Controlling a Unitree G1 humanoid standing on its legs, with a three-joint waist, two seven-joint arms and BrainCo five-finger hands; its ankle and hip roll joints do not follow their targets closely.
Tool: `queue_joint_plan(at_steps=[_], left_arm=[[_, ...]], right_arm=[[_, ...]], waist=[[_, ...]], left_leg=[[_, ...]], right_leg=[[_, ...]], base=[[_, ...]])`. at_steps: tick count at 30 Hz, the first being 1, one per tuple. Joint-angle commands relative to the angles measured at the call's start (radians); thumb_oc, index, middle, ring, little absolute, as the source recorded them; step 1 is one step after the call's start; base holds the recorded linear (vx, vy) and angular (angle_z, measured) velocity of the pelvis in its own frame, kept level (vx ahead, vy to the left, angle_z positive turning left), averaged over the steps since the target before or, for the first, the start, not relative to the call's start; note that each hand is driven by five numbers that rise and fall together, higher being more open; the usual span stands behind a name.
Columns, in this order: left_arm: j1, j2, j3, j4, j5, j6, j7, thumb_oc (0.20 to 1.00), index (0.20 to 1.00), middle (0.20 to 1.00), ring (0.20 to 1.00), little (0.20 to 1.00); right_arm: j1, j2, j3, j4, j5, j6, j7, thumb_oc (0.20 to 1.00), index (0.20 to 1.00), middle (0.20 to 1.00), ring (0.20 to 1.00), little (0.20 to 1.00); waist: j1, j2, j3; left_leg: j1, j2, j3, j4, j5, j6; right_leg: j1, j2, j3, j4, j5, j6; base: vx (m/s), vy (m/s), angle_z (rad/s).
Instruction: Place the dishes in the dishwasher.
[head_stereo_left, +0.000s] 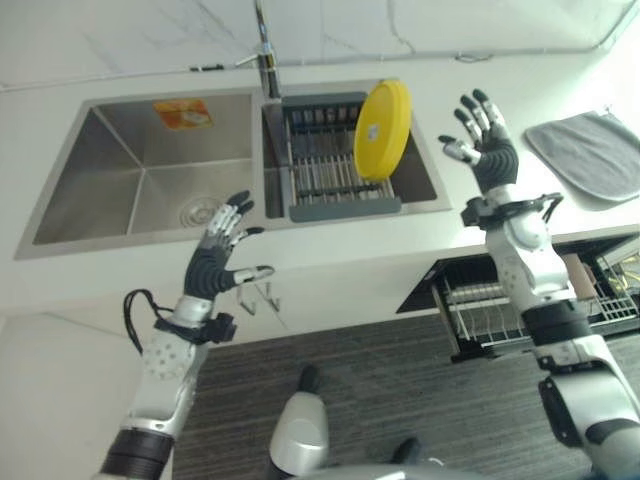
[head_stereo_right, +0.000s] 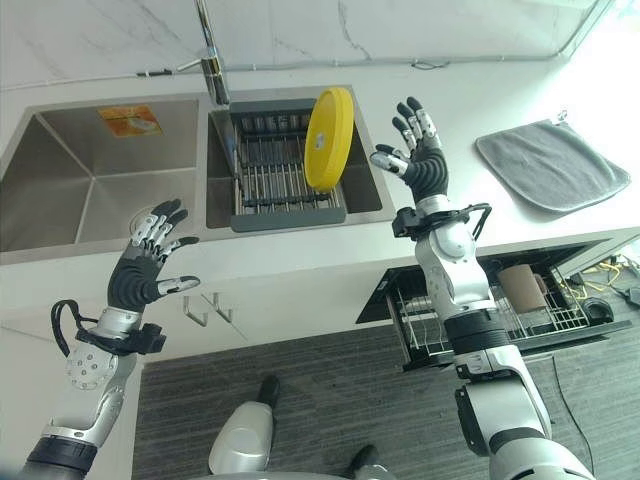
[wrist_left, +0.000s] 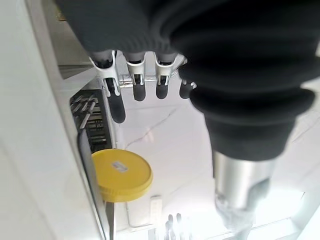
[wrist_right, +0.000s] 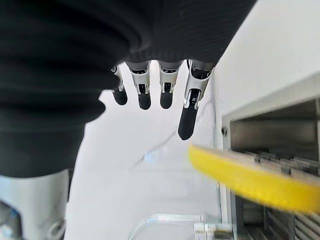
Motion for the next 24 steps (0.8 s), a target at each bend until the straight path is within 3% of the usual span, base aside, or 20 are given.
queue_joint_plan(at_steps=[1, 9, 17, 24], left_arm=[[-0.03, 0.045, -0.025, -0.044, -0.009, -0.07, 0.008, 1.0, 1.0, 1.0, 1.0, 1.0], [-0.063, 0.075, -0.039, -0.04, -0.006, -0.072, 0.013, 1.0, 1.0, 1.0, 1.0, 1.0], [-0.084, 0.076, -0.053, -0.029, -0.022, -0.115, 0.026, 1.0, 1.0, 1.0, 1.0, 1.0], [-0.102, 0.087, -0.06, -0.04, -0.023, -0.131, 0.02, 1.0, 1.0, 1.0, 1.0, 1.0]], right_arm=[[-0.062, -0.03, -0.016, -0.032, 0.031, -0.069, -0.014, 1.0, 1.0, 1.0, 1.0, 1.0], [-0.126, -0.077, -0.022, 0.08, 0.069, -0.064, 0.012, 1.0, 1.0, 1.0, 1.0, 1.0], [-0.21, -0.082, 0.042, 0.092, 0.046, -0.046, 0.062, 1.0, 1.0, 1.0, 1.0, 1.0], [-0.282, -0.089, 0.064, 0.117, 0.048, -0.017, 0.047, 1.0, 1.0, 1.0, 1.0, 1.0]], waist=[[0.001, -0.007, -0.037], [0.005, 0.001, -0.003], [0.008, 0.021, 0.031], [0.021, 0.024, 0.04]], left_leg=[[-0.013, 0.001, -0.002, 0.032, -0.075, 0.005], [-0.036, 0.002, 0.0, 0.038, -0.063, 0.003], [-0.058, -0.019, -0.012, 0.027, -0.054, 0.008], [-0.066, -0.023, -0.025, 0.031, -0.055, 0.008]], right_leg=[[0.016, -0.059, 0.069, 0.031, -0.033, 0.036], [-0.003, -0.067, 0.06, 0.046, -0.03, 0.041], [-0.041, -0.081, 0.065, 0.061, -0.029, 0.036], [-0.047, -0.08, 0.06, 0.072, -0.036, 0.034]], base=[[0.0, 0.0, 0.0], [0.0, -0.015, 0.02], [-0.05, 0.027, 0.05], [0.01, 0.006, 0.01]])
